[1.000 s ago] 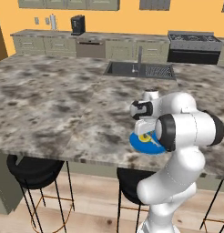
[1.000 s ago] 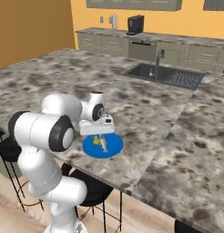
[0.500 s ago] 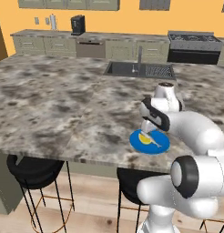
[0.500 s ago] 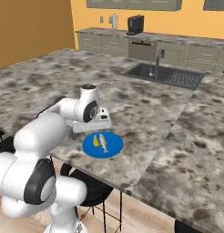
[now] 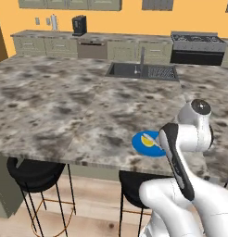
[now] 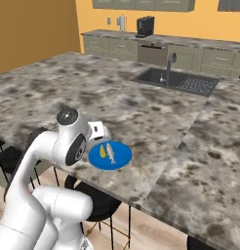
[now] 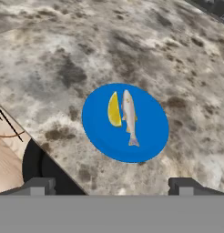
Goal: Take the lemon wedge from the fridge and place it on the plate with fish on the dining counter.
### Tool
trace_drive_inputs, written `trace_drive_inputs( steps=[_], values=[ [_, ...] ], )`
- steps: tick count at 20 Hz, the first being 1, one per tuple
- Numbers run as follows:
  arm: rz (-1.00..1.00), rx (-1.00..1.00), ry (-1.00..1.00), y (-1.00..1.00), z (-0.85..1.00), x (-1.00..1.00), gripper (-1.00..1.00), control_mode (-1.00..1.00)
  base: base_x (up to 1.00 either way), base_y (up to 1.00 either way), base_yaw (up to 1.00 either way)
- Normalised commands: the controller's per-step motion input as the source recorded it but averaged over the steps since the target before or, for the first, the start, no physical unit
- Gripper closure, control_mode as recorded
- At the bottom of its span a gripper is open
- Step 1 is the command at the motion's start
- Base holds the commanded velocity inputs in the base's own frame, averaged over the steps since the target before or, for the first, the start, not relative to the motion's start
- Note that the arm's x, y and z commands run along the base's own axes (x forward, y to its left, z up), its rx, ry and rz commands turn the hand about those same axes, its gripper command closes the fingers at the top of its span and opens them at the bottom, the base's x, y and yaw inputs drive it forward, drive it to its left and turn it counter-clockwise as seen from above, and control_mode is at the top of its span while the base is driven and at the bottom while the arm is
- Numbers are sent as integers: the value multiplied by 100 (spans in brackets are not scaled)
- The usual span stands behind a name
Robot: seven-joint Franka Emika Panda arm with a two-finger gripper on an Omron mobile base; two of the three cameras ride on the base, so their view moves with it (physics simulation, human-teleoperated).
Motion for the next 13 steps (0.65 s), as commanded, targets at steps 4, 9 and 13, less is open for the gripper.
trace_drive_inputs(
  steps=[4,9,13],
  values=[
    [0,0,-56,-4,45,-100,-100,-100,0,0,0],
    [0,0,-50,0,82,-99,-100,-100,0,0,0],
    [-3,0,-47,0,100,-86,-100,-100,0,0,0]
  ],
)
